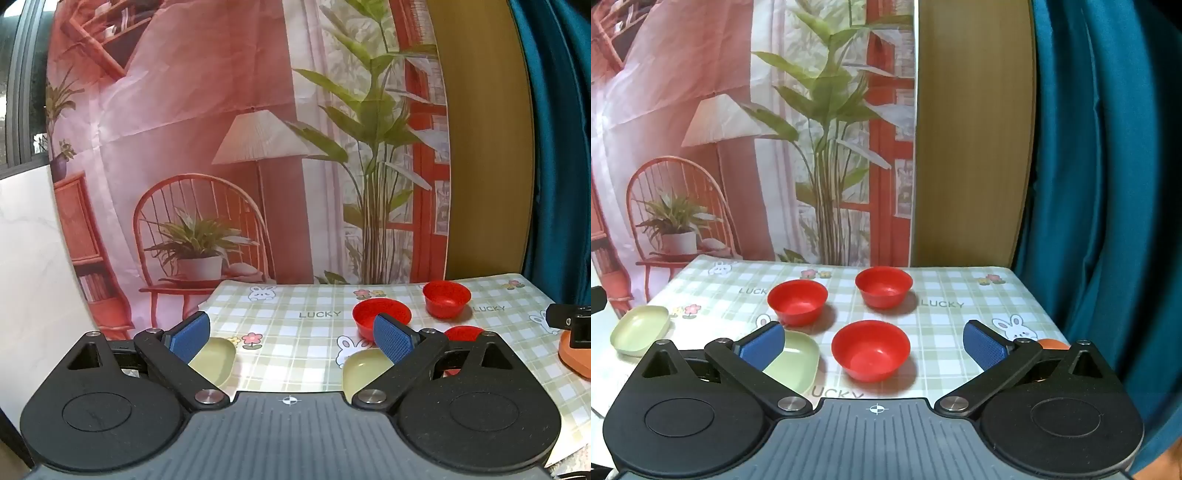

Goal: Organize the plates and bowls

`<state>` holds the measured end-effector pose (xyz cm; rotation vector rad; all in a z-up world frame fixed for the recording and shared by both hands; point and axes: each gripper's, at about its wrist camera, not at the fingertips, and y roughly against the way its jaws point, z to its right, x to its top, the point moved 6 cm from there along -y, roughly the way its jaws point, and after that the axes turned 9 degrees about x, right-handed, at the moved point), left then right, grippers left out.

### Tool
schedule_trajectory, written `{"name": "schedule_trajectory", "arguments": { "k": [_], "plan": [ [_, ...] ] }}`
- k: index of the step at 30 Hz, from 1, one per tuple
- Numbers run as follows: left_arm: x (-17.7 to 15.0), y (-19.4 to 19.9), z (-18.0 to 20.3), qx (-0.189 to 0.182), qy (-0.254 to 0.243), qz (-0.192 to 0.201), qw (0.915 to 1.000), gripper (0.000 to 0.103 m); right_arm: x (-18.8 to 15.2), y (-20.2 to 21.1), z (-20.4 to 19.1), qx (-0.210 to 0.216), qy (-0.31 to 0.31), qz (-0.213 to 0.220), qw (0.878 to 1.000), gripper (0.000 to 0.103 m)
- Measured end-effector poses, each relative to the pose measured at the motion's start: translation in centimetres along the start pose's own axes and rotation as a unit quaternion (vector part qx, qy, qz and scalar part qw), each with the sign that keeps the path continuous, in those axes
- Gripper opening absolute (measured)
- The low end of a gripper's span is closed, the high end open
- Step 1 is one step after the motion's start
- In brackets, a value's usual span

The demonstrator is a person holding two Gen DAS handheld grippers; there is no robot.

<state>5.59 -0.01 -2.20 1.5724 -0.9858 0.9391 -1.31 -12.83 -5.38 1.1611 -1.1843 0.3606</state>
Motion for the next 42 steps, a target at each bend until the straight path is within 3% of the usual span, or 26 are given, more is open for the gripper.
{"name": "schedule_trajectory", "arguments": {
  "k": [42],
  "plan": [
    [-0.24, -0.17, 0.27, -0.005, 0.000, -0.012, 0.9999, 0.097, -0.09, 0.24, -0.20, 0.004, -0.002, 0.008, 1.000, 0.103]
  ]
}}
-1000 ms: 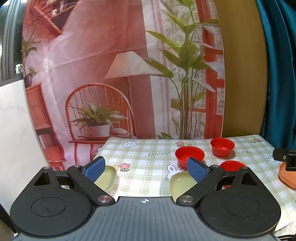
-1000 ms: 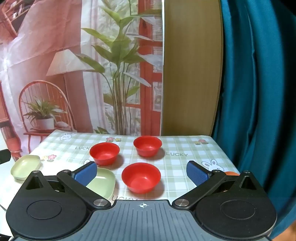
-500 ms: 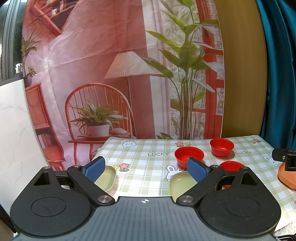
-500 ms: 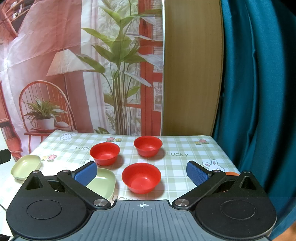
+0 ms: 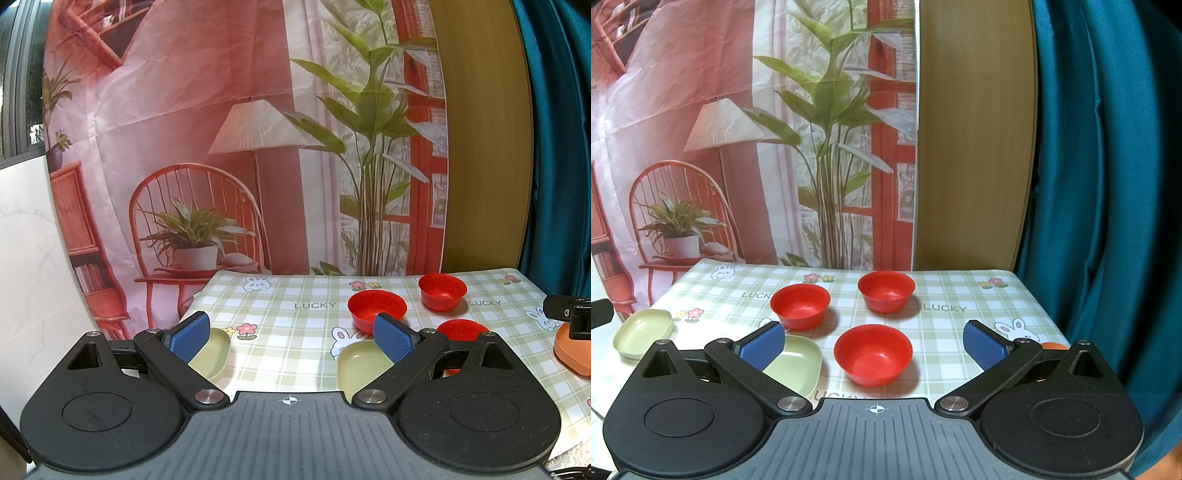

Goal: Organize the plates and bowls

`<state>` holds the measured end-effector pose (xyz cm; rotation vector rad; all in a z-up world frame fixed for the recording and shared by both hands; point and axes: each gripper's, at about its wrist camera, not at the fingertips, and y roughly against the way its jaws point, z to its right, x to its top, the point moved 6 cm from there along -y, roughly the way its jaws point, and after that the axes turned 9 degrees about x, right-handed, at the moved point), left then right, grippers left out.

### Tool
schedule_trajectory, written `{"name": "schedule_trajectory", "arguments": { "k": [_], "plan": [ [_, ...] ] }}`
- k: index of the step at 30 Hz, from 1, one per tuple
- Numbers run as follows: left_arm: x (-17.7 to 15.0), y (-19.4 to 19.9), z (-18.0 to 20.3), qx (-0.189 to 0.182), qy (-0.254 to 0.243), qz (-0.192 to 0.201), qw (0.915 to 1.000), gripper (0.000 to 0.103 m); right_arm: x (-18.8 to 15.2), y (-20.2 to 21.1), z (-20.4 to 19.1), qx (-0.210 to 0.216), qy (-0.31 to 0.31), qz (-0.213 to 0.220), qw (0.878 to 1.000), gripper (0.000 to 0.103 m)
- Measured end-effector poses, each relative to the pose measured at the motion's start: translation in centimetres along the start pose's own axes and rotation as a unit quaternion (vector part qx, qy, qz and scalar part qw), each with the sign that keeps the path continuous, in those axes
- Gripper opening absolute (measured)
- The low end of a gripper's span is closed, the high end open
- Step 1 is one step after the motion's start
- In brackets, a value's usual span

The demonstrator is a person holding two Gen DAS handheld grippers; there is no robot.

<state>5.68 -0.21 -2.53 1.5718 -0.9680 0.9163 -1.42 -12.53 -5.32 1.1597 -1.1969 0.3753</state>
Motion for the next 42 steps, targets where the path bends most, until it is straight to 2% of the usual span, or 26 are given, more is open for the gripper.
{"name": "schedule_trajectory", "arguments": {
  "k": [42],
  "plan": [
    [-0.37, -0.44, -0.05, -0.004, 0.006, -0.014, 0.9999, 0.097, -0.12, 0.00, -0.23, -0.002, 0.002, -0.005, 1.000, 0.103]
  ]
}}
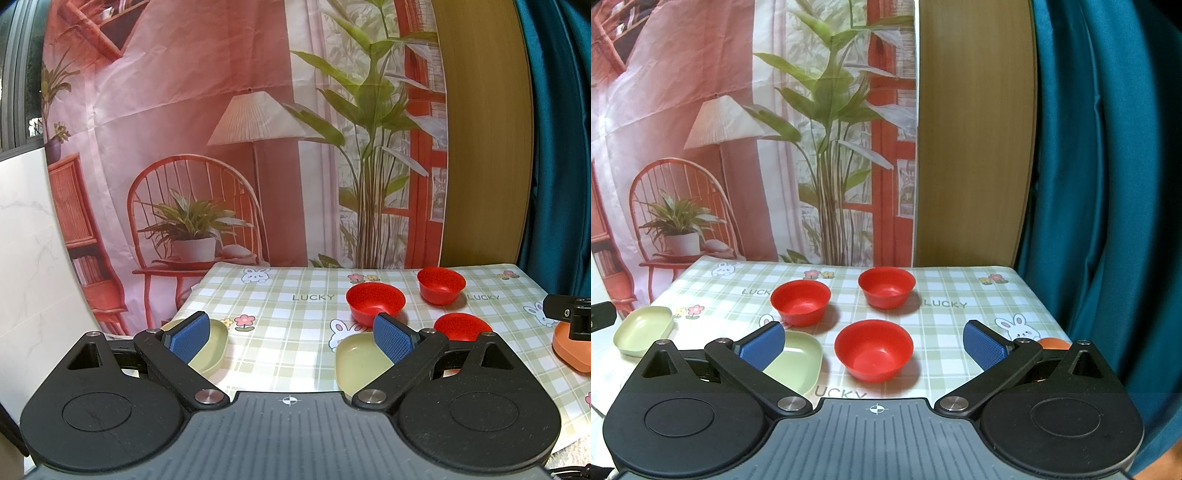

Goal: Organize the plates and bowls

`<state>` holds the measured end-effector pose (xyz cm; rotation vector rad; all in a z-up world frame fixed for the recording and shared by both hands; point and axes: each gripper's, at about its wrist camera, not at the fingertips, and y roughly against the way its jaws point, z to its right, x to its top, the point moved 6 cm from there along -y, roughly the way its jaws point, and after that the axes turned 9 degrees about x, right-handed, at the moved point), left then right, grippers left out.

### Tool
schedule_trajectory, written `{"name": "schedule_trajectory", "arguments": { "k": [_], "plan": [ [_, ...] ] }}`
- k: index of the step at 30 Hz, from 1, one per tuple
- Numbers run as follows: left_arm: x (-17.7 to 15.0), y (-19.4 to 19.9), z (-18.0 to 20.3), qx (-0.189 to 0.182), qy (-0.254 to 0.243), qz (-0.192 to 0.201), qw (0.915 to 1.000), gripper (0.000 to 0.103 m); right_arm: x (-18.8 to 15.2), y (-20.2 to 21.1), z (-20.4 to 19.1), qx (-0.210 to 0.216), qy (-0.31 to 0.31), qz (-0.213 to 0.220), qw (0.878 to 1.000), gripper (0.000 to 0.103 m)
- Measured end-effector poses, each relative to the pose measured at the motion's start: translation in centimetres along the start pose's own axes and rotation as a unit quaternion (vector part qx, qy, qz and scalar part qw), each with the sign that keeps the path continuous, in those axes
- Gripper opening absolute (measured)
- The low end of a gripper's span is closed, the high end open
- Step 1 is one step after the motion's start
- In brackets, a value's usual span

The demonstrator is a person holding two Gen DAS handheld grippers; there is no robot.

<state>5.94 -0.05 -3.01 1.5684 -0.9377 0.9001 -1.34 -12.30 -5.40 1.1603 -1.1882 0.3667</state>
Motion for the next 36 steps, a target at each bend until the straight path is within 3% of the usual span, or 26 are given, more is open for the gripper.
{"name": "schedule_trajectory", "arguments": {
  "k": [10, 22, 25, 29, 36],
  "plan": [
    [0.2, -1.5, -0.4, -0.019, 0.001, -0.019, 0.9996, 0.097, 1.1, -1.4, 0.3, 0.035, -0.007, 0.003, 0.999, 0.103],
    [5.0, -7.6, -5.6, 0.037, 0.021, -0.009, 0.9990, 0.097, 4.5, -7.9, 0.2, 0.078, -0.001, 0.003, 0.997, 0.103],
    [5.9, -9.4, -7.0, 0.055, 0.020, -0.009, 0.9982, 0.097, 5.2, -9.8, -0.7, 0.086, 0.003, 0.001, 0.996, 0.103],
    [6.4, -11.8, -8.7, 0.038, 0.028, -0.022, 0.9986, 0.097, 5.9, -12.3, -2.7, 0.102, 0.021, -0.006, 0.995, 0.102],
    [5.5, -16.6, -13.6, 0.068, 0.022, -0.054, 0.9960, 0.095, 5.9, -16.4, -8.1, 0.147, 0.035, -0.023, 0.988, 0.101]
  ]
}}
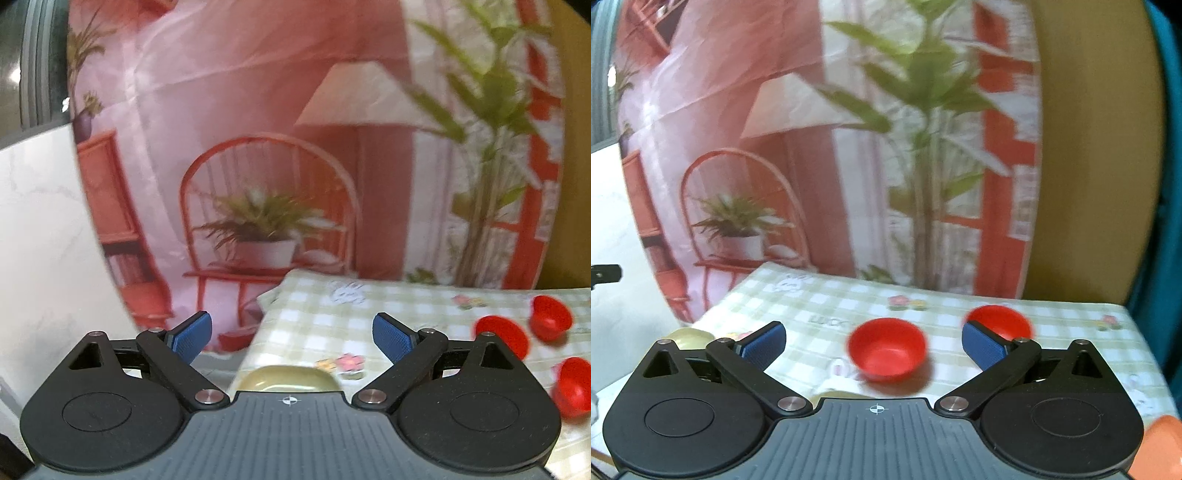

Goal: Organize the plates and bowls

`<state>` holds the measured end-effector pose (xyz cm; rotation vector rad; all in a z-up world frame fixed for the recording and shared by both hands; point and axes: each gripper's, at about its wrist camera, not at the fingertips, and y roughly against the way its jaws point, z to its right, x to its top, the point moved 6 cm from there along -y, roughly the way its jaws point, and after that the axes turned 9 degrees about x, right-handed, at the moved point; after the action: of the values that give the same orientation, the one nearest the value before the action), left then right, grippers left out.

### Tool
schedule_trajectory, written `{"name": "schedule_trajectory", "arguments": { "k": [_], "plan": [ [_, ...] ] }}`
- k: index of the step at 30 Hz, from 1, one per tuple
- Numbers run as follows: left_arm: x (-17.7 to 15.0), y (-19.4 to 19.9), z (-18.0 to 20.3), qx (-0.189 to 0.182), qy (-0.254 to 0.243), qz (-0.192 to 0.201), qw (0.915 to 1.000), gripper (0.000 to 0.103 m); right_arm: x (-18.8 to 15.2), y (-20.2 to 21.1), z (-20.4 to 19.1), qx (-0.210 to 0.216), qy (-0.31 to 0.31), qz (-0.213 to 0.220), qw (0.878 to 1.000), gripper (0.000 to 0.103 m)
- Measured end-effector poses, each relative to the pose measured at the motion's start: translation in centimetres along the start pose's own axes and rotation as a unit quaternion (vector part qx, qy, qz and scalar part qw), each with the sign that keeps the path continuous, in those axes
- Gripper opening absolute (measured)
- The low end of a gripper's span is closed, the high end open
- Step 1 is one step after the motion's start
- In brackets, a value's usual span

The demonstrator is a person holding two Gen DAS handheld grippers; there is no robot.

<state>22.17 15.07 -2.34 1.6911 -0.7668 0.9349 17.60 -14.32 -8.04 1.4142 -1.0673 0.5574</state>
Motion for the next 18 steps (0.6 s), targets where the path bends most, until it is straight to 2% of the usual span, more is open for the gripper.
{"name": "schedule_trajectory", "arguments": {
  "k": [4, 7, 10, 18],
  "plan": [
    [0.1, -3.3, -3.2, 0.025, 0.015, -0.018, 0.9994, 0.091, 0.2, -3.8, -3.1, 0.035, 0.001, -0.014, 0.999, 0.098],
    [0.2, -4.9, -5.4, 0.040, 0.016, -0.017, 0.9989, 0.091, 0.2, -6.5, -5.5, 0.074, 0.001, -0.017, 0.997, 0.097],
    [-0.3, -6.4, -6.9, 0.047, 0.015, -0.020, 0.9986, 0.091, 0.0, -9.4, -8.2, 0.092, 0.016, -0.029, 0.995, 0.096],
    [-4.4, -11.6, -8.5, 0.057, 0.034, -0.061, 0.9959, 0.091, -1.3, -17.3, -15.0, 0.148, 0.027, -0.060, 0.987, 0.086]
  ]
}}
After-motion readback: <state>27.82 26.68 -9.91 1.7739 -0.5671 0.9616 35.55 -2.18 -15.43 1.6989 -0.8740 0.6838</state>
